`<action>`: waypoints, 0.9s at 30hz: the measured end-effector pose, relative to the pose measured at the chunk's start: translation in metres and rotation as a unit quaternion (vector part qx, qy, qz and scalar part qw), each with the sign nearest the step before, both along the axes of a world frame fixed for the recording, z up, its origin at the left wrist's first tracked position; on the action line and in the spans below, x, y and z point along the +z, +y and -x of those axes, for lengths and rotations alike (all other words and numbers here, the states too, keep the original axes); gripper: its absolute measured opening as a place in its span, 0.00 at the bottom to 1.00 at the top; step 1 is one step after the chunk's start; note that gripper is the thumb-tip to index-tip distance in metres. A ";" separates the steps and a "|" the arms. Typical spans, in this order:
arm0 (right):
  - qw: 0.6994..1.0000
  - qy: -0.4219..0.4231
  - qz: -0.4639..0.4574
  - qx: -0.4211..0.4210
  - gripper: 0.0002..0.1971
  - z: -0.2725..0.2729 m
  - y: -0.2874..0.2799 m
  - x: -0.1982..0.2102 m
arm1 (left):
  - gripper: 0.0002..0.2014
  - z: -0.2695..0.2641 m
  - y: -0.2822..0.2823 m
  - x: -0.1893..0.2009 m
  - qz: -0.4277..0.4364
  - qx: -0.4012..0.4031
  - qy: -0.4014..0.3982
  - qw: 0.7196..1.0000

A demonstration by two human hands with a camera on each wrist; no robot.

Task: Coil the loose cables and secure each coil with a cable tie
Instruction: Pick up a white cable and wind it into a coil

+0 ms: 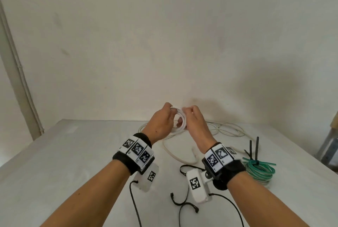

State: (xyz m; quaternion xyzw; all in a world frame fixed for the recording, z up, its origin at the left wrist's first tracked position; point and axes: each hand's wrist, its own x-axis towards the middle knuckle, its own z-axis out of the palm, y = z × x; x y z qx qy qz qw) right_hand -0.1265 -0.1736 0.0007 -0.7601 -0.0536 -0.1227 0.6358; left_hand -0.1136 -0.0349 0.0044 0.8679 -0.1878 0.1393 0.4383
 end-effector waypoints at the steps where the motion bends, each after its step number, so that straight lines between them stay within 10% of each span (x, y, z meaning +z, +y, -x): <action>1: 0.999 0.014 0.030 0.018 0.15 -0.001 -0.002 0.003 | 0.12 0.000 0.002 0.002 -0.034 -0.012 -0.006 0.999; 18: 0.993 -0.052 0.101 0.013 0.19 0.002 0.007 -0.019 | 0.26 0.011 0.001 0.000 0.337 -0.072 0.274 0.898; 21: 0.992 -0.024 0.120 0.045 0.22 0.000 -0.001 -0.018 | 0.23 0.010 0.003 -0.004 0.406 -0.097 0.320 0.850; 27: 0.987 0.110 0.022 0.113 0.20 -0.011 -0.018 -0.030 | 0.22 0.000 0.015 -0.016 0.416 -0.045 0.327 0.847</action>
